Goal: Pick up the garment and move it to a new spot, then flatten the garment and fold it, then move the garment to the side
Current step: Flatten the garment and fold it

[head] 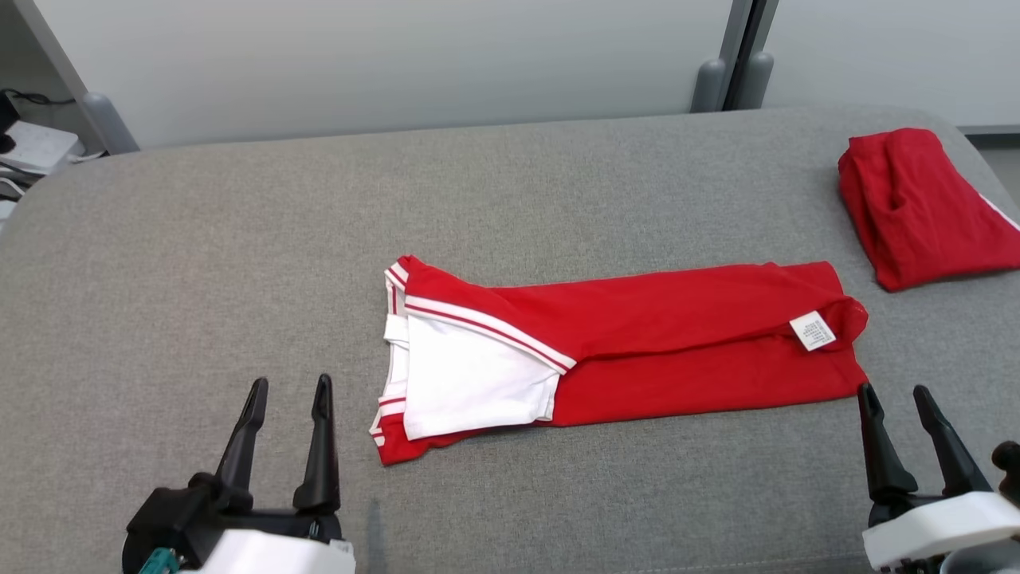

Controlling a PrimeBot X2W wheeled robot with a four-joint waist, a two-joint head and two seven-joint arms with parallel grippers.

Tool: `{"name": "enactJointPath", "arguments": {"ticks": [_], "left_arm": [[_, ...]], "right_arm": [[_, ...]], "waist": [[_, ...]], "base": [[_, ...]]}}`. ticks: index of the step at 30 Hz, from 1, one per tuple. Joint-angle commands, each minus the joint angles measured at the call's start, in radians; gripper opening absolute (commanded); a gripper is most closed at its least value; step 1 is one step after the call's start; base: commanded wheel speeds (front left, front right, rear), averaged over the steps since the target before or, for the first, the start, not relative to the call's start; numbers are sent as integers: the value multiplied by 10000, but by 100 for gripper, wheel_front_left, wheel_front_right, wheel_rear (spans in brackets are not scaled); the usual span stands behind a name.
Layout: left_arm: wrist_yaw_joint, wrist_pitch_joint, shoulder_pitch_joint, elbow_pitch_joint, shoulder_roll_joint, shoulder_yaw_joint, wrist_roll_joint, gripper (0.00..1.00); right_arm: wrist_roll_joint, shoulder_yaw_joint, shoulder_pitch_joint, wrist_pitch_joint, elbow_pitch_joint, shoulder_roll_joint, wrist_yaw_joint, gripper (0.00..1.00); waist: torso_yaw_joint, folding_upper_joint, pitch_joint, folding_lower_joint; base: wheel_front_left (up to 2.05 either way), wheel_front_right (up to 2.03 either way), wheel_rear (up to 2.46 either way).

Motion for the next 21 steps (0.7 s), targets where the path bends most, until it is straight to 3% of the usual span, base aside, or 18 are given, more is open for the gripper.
{"name": "enactJointPath", "arguments": {"ticks": [1, 10, 21], "left_arm": [[-92, -56, 6, -349, 30, 459, 192, 100], [-186, -56, 536, -550, -16, 455, 824, 100], [-93, -56, 390, -598, -19, -92, 913, 100]], "right_arm": [[13, 122, 88, -61, -370, -118, -2, 100], [804, -181, 266, -61, -94, 208, -2, 100], [2426, -14, -2192, 415, 3107, -395, -2, 100]], "waist": [[28, 0, -204, 0], [90, 0, -320, 0], [360, 0, -4, 0]], "base": [[0, 0, 0], [0, 0, 0], [0, 0, 0]]}}
